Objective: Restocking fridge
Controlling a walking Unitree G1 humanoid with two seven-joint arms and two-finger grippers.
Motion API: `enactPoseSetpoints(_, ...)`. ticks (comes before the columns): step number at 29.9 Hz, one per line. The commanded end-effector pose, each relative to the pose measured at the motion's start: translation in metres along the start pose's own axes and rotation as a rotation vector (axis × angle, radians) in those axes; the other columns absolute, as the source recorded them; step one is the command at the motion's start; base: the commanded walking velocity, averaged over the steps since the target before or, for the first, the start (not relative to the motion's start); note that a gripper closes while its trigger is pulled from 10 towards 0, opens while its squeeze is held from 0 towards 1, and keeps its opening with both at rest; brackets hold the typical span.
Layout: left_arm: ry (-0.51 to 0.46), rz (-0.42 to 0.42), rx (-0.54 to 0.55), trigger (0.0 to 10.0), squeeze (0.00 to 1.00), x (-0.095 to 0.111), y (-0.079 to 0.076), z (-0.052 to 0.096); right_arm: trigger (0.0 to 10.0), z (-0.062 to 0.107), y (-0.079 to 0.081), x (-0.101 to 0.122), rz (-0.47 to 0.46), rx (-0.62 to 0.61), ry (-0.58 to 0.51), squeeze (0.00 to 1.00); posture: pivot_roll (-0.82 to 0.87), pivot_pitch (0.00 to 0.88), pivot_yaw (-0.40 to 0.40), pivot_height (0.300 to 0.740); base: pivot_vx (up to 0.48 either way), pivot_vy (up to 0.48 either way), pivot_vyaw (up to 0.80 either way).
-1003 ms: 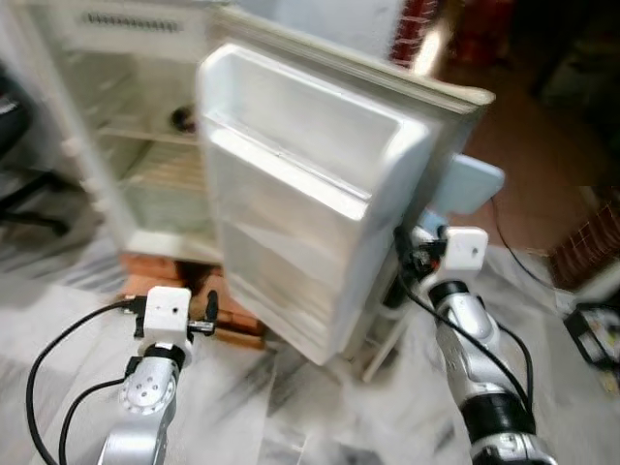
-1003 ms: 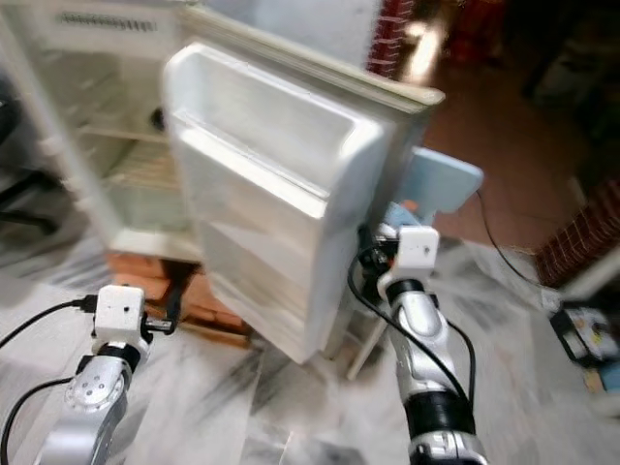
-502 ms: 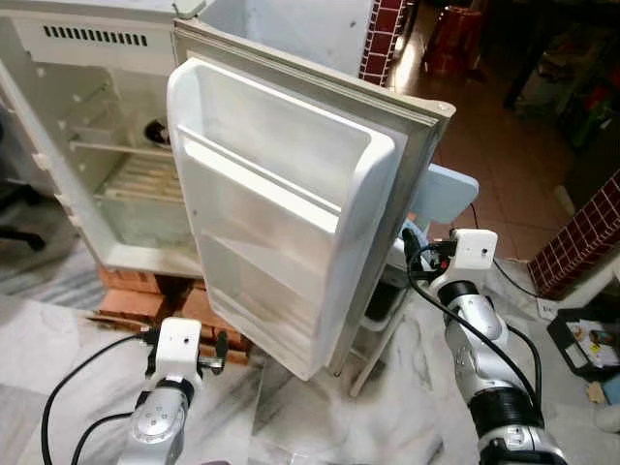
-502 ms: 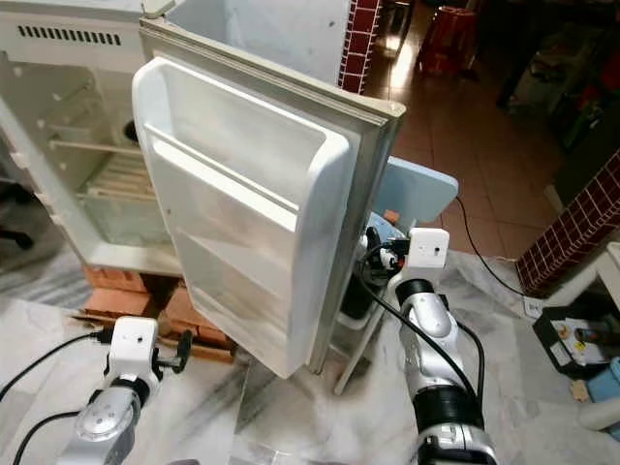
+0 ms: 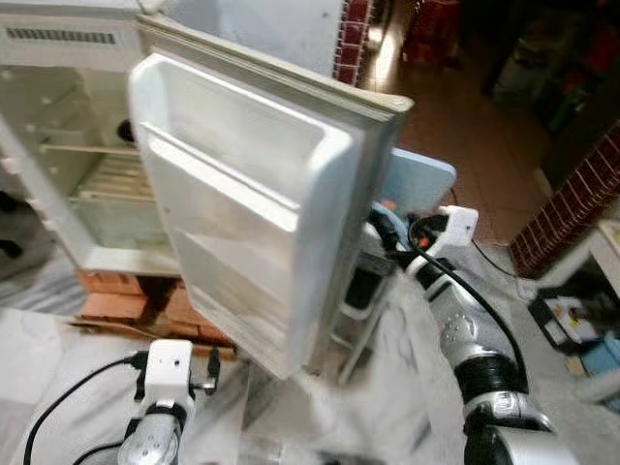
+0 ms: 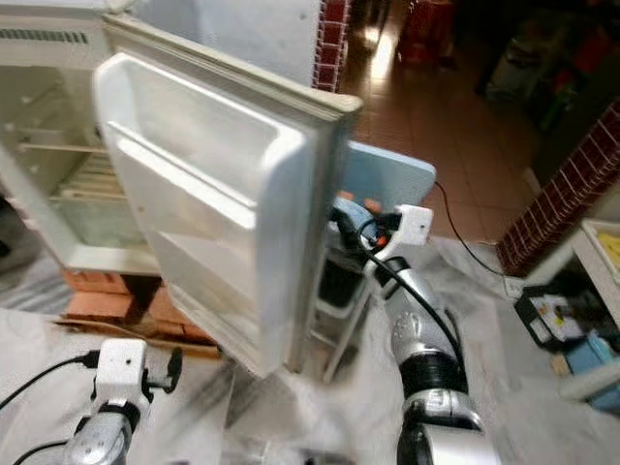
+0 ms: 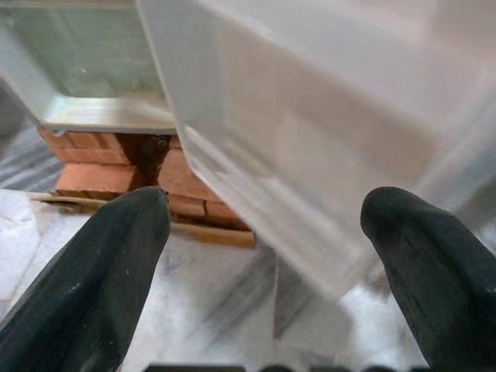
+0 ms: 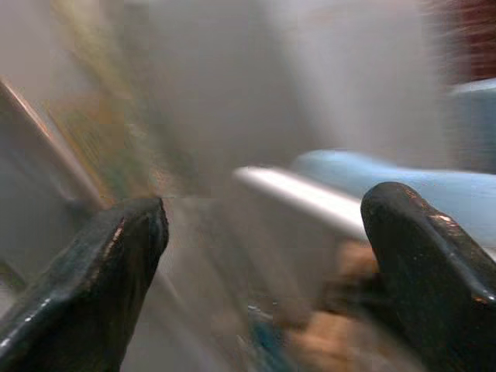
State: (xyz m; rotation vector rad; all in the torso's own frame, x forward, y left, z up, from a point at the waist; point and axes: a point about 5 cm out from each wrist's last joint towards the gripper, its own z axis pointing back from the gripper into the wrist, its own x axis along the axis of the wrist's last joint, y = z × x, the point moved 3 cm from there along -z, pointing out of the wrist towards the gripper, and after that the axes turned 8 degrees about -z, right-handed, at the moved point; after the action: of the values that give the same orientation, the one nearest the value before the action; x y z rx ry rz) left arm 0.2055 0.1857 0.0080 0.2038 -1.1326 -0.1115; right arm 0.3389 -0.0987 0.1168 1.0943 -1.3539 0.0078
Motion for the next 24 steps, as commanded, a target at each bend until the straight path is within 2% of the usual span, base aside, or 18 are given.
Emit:
enactPoseSetpoints(1, -0.004, 0.027, 0.081, 10.0, 0.00, -0.002, 0.015, 0.007, 10.0, -0.012, 0.061, 0.012, -0.001, 0.377, 0.014, 0.00, 0.14, 0.000, -0.094, 0.740, 0.000, 0.000, 0.00)
enactPoseSetpoints(4, 0.016, 0.044, 0.118, 10.0, 0.00, -0.009, 0.023, 0.013, 10.0, 0.000, 0.062, 0.002, -0.037, 0.438, 0.085, 0.00, 0.15, 0.000, -0.094, 0.740, 0.000, 0.000, 0.00)
enactPoseSetpoints(7, 0.020, 0.069, 0.151, 10.0, 0.00, -0.013, 0.030, 0.018, 10.0, 0.008, 0.057, -0.003, -0.042, 0.436, 0.134, 0.00, 0.15, 0.000, -0.096, 0.740, 0.000, 0.000, 0.00)
enactPoseSetpoints(8, 0.009, 0.068, 0.172, 10.0, 0.00, -0.013, 0.034, 0.021, 10.0, 0.011, 0.045, -0.011, 0.024, 0.385, 0.185, 0.00, 0.16, 0.000, -0.097, 0.740, 0.000, 0.000, 0.00)
enactPoseSetpoints(9, 0.009, 0.068, 0.172, 10.0, 0.00, -0.013, 0.034, 0.021, 10.0, 0.011, 0.045, -0.011, 0.024, 0.385, 0.185, 0.00, 0.16, 0.000, -0.097, 0.740, 0.000, 0.000, 0.00)
enactPoseSetpoints(10, 0.000, 0.067, 0.183, 10.0, 0.00, -0.013, 0.036, 0.022, 10.0, 0.013, 0.037, -0.016, 0.070, 0.343, 0.220, 0.00, 0.16, 0.000, -0.101, 0.740, 0.000, 0.000, 0.00)
enactPoseSetpoints(14, -0.005, 0.076, 0.201, 10.0, 0.00, -0.013, 0.038, 0.025, 10.0, 0.014, 0.017, -0.025, 0.157, 0.227, 0.285, 0.00, 0.17, 0.006, -0.110, 0.740, 0.000, 0.000, 0.00)
enactPoseSetpoints(16, -0.006, 0.078, 0.203, 10.0, 0.00, -0.013, 0.038, 0.025, 10.0, 0.013, 0.013, -0.026, 0.173, 0.203, 0.290, 0.00, 0.17, 0.007, -0.111, 0.740, 0.000, 0.000, 0.00)
enactPoseSetpoints(17, -0.013, 0.068, 0.200, 10.0, 0.00, -0.014, 0.039, 0.024, 10.0, 0.012, 0.005, -0.028, 0.204, 0.143, 0.296, 0.00, 0.17, 0.007, -0.113, 0.740, 0.000, 0.000, 0.00)
enactPoseSetpoints(21, -0.038, 0.013, 0.182, 10.0, 0.00, -0.015, 0.039, 0.018, 10.0, 0.009, -0.011, -0.030, 0.304, 0.027, 0.286, 0.00, 0.17, 0.003, -0.112, 0.740, 0.000, 0.000, 0.00)
enactPoseSetpoints(22, -0.038, 0.013, 0.182, 10.0, 0.00, -0.015, 0.039, 0.018, 10.0, 0.009, -0.011, -0.030, 0.304, 0.027, 0.286, 0.00, 0.17, 0.003, -0.112, 0.740, 0.000, 0.000, 0.00)
enactPoseSetpoints(23, -0.043, 0.001, 0.182, 10.0, 0.00, -0.015, 0.040, 0.016, 10.0, 0.008, -0.015, -0.029, 0.327, -0.008, 0.278, 0.00, 0.17, 0.003, -0.112, 0.740, 0.000, 0.000, 0.00)
enactPoseSetpoints(24, -0.050, -0.025, 0.188, 10.0, 0.00, -0.013, 0.043, 0.005, 10.0, 0.007, -0.023, -0.022, 0.372, -0.097, 0.219, 0.00, 0.16, 0.001, -0.111, 0.740, 0.000, 0.000, 0.00)
